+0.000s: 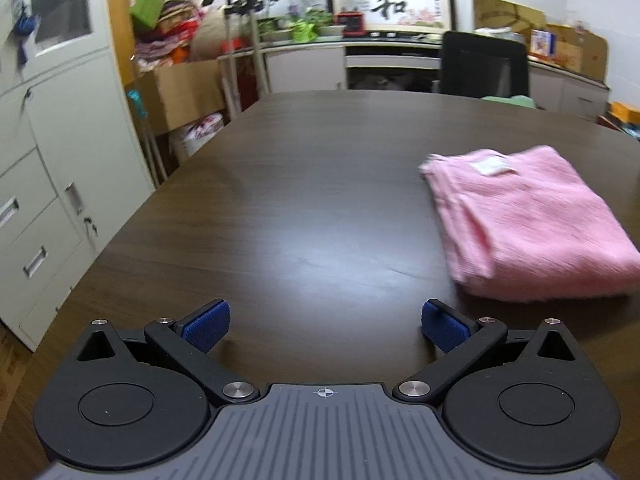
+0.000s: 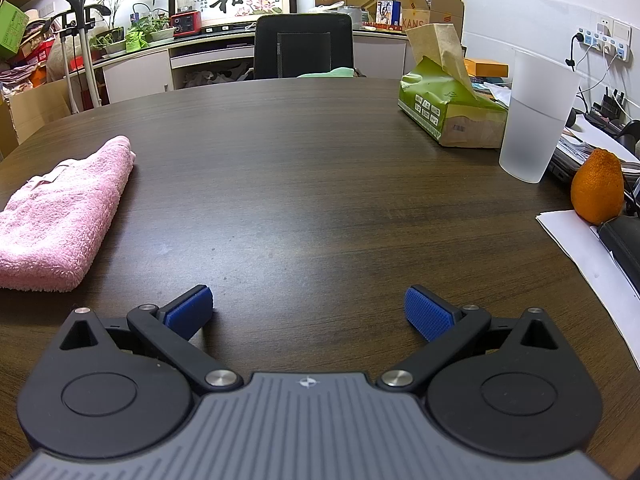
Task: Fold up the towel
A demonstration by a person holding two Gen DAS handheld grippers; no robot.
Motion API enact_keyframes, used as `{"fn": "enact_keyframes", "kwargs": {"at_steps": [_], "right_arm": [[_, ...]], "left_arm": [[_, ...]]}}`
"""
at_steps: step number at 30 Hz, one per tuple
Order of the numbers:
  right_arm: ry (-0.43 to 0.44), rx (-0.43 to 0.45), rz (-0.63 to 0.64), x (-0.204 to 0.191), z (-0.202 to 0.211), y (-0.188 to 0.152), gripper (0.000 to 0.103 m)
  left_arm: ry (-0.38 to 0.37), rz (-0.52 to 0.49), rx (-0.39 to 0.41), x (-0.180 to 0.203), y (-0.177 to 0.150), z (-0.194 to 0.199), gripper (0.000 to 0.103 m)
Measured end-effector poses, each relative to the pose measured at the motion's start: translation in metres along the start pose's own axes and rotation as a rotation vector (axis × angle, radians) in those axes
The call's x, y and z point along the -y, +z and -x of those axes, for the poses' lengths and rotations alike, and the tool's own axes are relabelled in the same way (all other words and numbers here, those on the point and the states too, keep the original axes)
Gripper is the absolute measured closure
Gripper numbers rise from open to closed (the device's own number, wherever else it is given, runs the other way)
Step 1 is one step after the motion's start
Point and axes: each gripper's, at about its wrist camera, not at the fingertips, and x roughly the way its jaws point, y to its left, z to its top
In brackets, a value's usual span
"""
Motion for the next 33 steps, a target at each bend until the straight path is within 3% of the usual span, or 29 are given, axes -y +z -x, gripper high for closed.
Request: {"fn": "enact_keyframes", "kwargs": {"at_steps": [11,21,33], "right_arm": [[0.000,0.000,0.000,0.000,0.000,0.000,0.000],[-0.001,0.000,-0.003,0.001,-0.001,0.001,0.000],[-0.126,-0.016,-0.113,0.038,-0.009,0.012,0.000]], "left_arm": [[0.003,0.100,0.001,-0.039,0.014,-0.019,0.000],[0.062,0.101,0.015,-0.063,0.017,-0.031,0.000],[0.039,0.097,0.011,-0.075,0.017,-0.034,0.000]]}}
